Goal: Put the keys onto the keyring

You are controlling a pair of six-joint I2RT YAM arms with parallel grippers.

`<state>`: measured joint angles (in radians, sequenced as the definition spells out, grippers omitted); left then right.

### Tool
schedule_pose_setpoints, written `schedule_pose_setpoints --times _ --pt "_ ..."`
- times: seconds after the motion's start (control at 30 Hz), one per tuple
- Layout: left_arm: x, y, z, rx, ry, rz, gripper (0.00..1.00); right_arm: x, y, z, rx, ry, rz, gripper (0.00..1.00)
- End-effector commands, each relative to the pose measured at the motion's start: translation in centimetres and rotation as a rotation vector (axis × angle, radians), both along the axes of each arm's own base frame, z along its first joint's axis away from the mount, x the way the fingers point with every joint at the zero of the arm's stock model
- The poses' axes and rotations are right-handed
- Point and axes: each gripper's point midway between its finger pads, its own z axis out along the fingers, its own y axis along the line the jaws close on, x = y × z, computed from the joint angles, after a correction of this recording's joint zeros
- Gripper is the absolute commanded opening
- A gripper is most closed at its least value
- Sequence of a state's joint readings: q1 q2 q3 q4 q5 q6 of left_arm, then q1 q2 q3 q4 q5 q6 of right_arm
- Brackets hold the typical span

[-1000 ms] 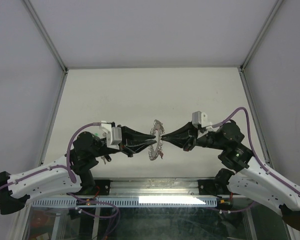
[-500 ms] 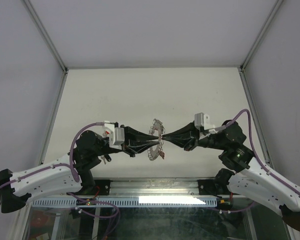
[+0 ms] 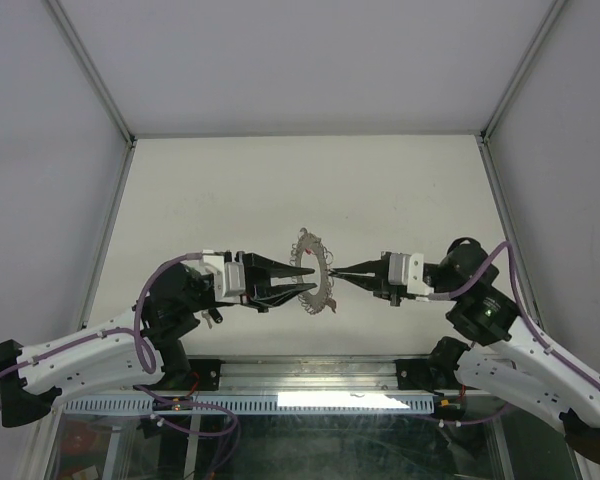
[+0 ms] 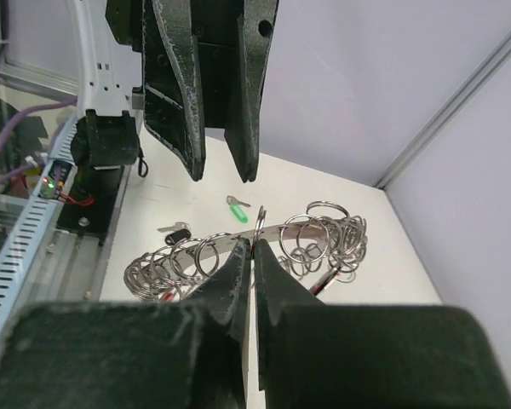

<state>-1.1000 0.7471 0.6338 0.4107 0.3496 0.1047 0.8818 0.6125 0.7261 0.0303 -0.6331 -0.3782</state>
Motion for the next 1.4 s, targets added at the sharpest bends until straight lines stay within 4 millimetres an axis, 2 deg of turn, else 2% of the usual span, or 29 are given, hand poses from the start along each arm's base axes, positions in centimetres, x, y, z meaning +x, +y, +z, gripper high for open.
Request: schedule_pose_setpoints --times 0.0,0.17,0.43,0.7,0.83,1.0,1.17,1.37 --pt "-0.9 0.6 2.7 -0.036 -0.106 -0.018 0.26 0.0 -1.0 4.8 0.056 -0.251 -0.036 0.0" --pt "-0.9 0.7 2.5 -0.017 -0.148 -0.011 0.26 1.0 -1.4 5.1 0.008 -0.411 -0.09 0.0" --pt "-0.3 0.1 2.0 0.008 -0.169 0.009 0.27 1.8 -1.6 4.7 -0.05 -0.565 -0.12 0.0" --pt "0.3 -0.8 1.4 0.023 -0.17 0.018 0.3 1.9 -1.3 4.5 -0.065 -0.56 -0.111 0.0" --pt "0.8 -0.9 1.1 0.028 -0.164 0.037 0.31 1.7 -1.1 4.5 -0.079 -0.437 -0.093 0.0" --pt "1.3 -0.5 0.5 0.032 -0.149 0.073 0.3 1.0 -0.8 3.8 -0.154 -0.186 -0.051 0.0" --pt "1.8 0.3 0.2 0.026 -0.123 0.117 0.3 0.1 0.0 2.1 -0.243 0.114 0.002 0.0" --pt "2.0 1.1 -1.1 0.047 -0.072 0.143 0.27 -1.5 1.2 0.4 -0.287 0.425 0.075 0.0"
